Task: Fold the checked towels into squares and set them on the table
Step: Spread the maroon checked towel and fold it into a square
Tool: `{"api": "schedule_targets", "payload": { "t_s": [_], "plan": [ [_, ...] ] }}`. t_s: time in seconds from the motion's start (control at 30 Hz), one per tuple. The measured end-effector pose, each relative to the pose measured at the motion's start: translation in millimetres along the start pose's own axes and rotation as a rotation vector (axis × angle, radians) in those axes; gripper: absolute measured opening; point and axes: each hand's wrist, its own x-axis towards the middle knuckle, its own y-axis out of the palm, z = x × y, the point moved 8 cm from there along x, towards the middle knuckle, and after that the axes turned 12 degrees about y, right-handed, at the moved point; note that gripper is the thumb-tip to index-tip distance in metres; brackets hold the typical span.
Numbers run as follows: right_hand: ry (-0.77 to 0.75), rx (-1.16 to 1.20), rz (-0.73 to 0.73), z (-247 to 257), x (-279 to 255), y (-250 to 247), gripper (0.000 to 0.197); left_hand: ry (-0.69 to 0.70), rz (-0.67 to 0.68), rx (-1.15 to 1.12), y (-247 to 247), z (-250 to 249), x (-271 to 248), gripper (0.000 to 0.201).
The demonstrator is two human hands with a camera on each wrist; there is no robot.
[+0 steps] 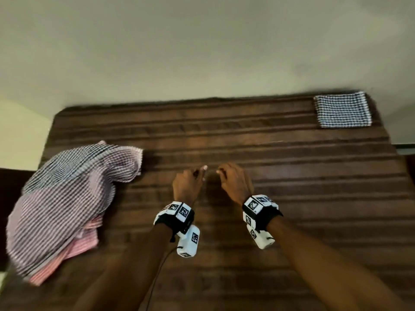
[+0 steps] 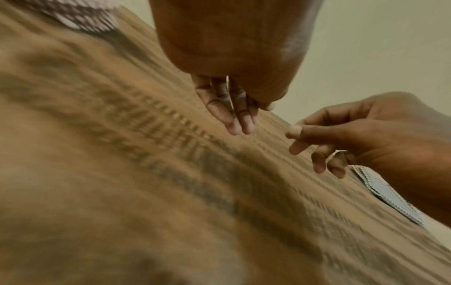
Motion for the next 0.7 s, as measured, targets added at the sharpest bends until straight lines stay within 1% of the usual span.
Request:
{"api": "schedule_targets", "payload": {
  "t_s": [0.07,0.1,0.17,0.23,0.3,0.37,0.47,0.57,0.63,0.7],
  "plan": [
    [-0.047,-0.043,0.132,58.4,-18.5,45.4,0.023,-0.015,-0.051,0.030,-42.8,54.9,-15.7,0.053],
    [-0.072,-0.076,0.174,81.5,-25.0,61.9,0.021,-0.011,-0.094,0.035,-63.6,77.9,-22.5,0.051],
    [-0.105,-0.152,0.210,132.2,-37.3,92.0,0.022,-0.007,-0.199,0.063,-113.3,127.6,-40.1,0.050],
    [-0.149,-0.207,0.185,178.3,-45.1,112.6,0.022,0.005,-0.278,0.111,-157.8,164.9,-56.2,0.046],
    [-0.188,-0.217,0.172,213.8,-48.1,128.4,0.021,-0.002,-0.341,0.131,-192.3,190.7,-66.6,0.031],
    [-0.194,-0.227,0.144,244.5,-49.6,140.5,0.023,-0.008,-0.385,0.127,-219.8,214.3,-73.7,0.025],
    [-0.188,-0.314,0.081,265.3,-45.6,154.6,0.027,0.024,-0.378,0.118,-231.5,238.3,-76.4,0.019],
    [-0.233,-0.427,0.114,271.3,-45.4,178.6,0.032,0.077,-0.339,0.069,-223.6,246.4,-79.1,0.015],
    [-0.266,-0.479,0.139,269.8,-44.5,191.7,0.036,0.130,-0.279,0.005,-209.4,242.1,-82.0,0.014],
    [-0.247,-0.520,0.133,269.4,-39.2,200.8,0.039,0.194,-0.180,-0.040,-190.6,237.9,-83.1,0.014]
  ]
}}
